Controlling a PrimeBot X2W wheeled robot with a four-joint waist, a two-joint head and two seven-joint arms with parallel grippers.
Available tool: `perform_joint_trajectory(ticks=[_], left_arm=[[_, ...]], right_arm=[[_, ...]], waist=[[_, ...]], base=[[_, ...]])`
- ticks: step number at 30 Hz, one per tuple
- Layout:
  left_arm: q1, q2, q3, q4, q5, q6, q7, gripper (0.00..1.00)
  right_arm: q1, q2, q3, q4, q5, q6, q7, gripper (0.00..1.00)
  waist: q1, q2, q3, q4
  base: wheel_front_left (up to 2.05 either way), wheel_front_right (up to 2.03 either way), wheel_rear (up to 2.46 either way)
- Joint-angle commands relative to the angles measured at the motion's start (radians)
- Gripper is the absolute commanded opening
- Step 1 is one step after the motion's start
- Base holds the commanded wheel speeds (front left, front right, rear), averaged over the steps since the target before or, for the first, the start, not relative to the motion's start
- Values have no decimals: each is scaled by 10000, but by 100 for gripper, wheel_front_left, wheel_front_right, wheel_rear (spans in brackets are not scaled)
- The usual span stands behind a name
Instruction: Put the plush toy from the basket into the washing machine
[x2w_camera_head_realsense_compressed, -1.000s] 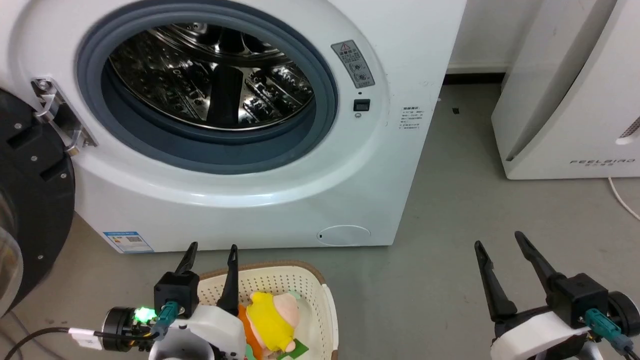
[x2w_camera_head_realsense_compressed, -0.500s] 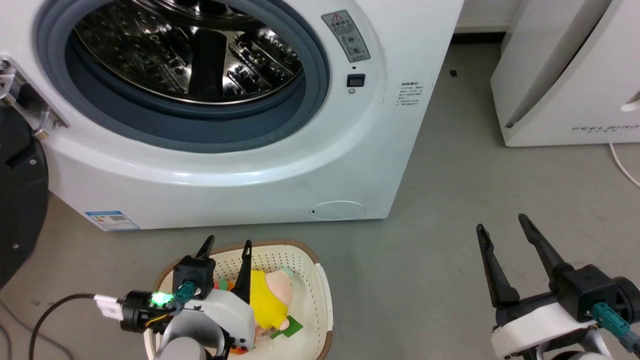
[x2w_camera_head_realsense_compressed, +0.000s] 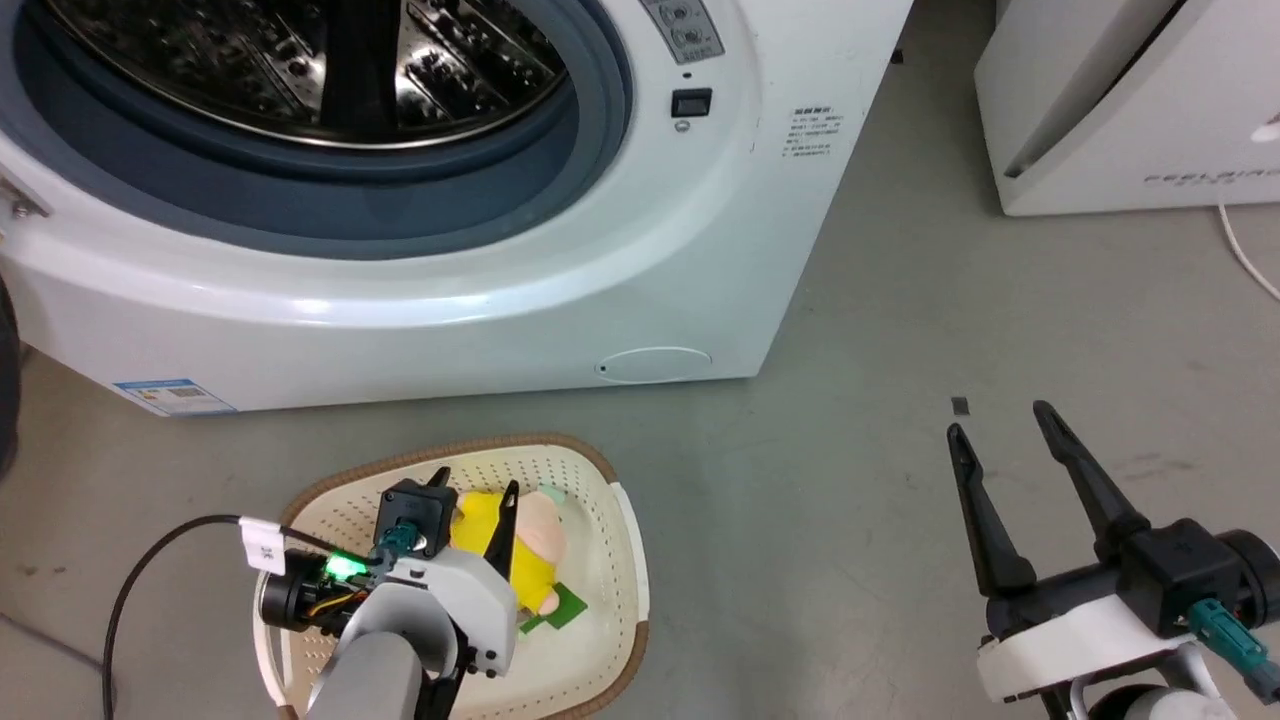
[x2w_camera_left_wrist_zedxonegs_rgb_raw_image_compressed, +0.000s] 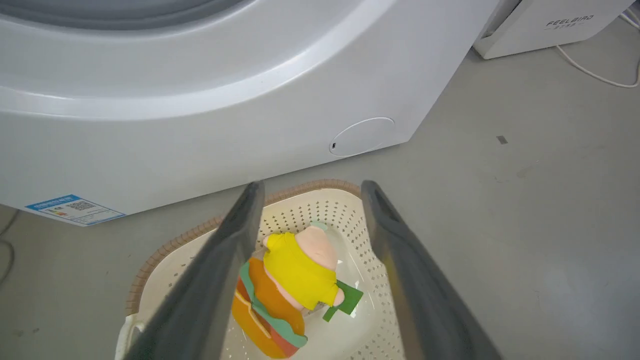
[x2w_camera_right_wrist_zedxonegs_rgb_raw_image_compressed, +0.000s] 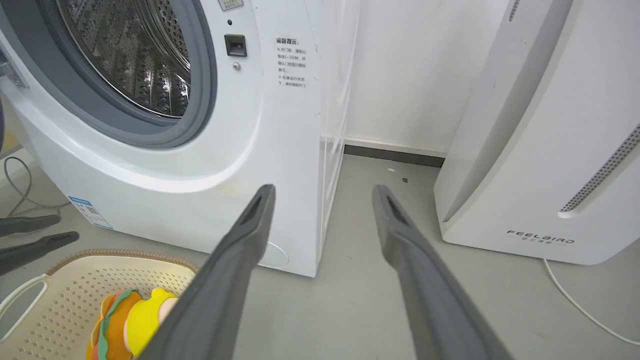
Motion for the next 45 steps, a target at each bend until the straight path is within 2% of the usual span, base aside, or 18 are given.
perform_joint_trajectory(ticks=[1, 25, 33, 45], left_arm=[[-246, 69, -55, 216, -63, -37, -22, 100], [-2488, 750, -719, 3228, -504, -138, 803, 100], [-3154, 1075, -848, 4079, -760, -5, 1196, 100], [-4507, 1326, -1405, 5318, -859, -34, 1113, 100]], right_arm=[[-159, 0, 18, -93, -76, -5, -92, 100], [-551, 3, -131, -762, -159, -7, -591, 100], [-742, 3, -93, -998, -13, -7, -758, 100], [-841, 4, -238, -1353, 116, -8, -1007, 100]], waist=[[0, 0, 119, -42], [0, 0, 2578, -296], [0, 0, 3429, -530], [0, 0, 4756, -732]], base=[[0, 0, 0], [0, 0, 0], [0, 0, 0], [0, 0, 0]])
